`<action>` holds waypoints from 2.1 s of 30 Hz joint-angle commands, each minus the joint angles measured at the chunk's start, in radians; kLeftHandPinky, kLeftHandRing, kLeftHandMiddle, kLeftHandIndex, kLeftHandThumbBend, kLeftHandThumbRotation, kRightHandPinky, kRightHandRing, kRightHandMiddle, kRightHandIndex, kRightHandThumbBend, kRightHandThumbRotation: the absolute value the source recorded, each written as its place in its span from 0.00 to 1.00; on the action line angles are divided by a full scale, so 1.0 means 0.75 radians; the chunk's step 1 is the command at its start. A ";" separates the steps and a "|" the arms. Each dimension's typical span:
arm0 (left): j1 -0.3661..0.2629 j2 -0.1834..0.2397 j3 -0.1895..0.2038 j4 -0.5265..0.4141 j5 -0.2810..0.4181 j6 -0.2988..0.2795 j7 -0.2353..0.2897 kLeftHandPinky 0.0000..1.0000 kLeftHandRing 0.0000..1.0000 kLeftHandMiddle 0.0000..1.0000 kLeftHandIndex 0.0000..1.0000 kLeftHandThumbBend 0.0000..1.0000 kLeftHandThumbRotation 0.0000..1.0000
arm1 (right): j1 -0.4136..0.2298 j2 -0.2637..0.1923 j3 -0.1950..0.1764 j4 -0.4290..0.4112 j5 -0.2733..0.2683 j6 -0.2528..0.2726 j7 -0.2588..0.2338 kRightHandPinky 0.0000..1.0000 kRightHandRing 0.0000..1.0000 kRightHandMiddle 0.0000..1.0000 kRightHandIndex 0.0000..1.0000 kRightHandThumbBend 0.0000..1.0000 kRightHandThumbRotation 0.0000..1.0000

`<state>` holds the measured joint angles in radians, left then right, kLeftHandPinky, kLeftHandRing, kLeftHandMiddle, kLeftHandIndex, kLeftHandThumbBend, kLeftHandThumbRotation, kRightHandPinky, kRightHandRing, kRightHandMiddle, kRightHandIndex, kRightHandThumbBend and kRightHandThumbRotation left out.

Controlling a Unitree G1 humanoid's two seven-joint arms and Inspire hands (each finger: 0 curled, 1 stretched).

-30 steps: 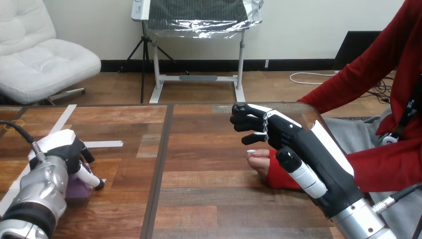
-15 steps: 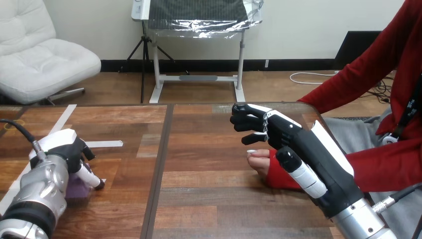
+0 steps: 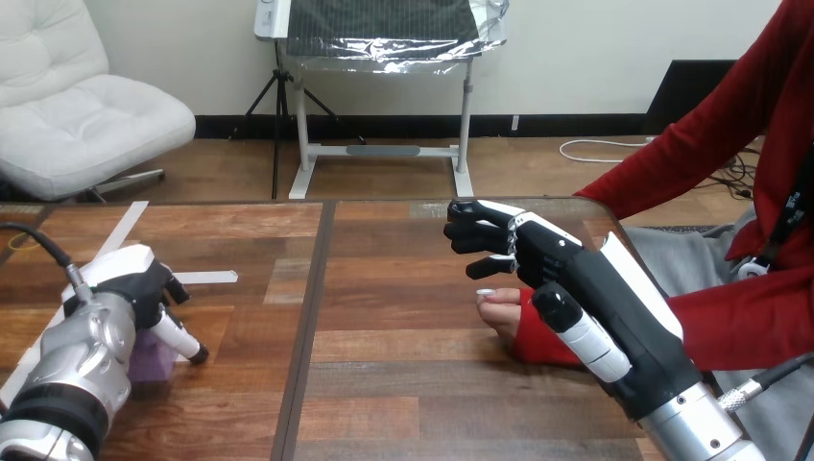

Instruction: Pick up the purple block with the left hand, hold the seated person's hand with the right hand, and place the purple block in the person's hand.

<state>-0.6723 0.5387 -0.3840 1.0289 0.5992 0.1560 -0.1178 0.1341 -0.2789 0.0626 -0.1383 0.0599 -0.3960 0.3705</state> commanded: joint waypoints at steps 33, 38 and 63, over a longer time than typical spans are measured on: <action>-0.045 0.057 0.019 -0.157 0.011 0.104 -0.039 0.48 0.70 0.74 0.71 0.76 0.02 | -0.054 0.000 -0.028 -0.037 0.006 -0.007 -0.015 0.71 0.80 0.81 0.83 0.97 1.00; -0.040 0.057 0.019 -0.173 0.013 0.122 -0.043 0.45 0.68 0.72 0.68 0.75 0.01 | -0.052 0.000 -0.029 -0.040 0.006 -0.004 -0.017 0.71 0.80 0.81 0.82 0.97 1.00; -0.039 0.069 0.008 -0.214 0.025 0.188 -0.076 0.47 0.73 0.77 0.72 0.75 0.03 | -0.055 -0.004 -0.033 -0.035 -0.001 -0.010 -0.018 0.71 0.80 0.81 0.83 0.97 1.00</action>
<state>-0.6685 0.5550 -0.3774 0.9238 0.5998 0.2908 -0.1635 0.1341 -0.2795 0.0618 -0.1384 0.0591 -0.3957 0.3703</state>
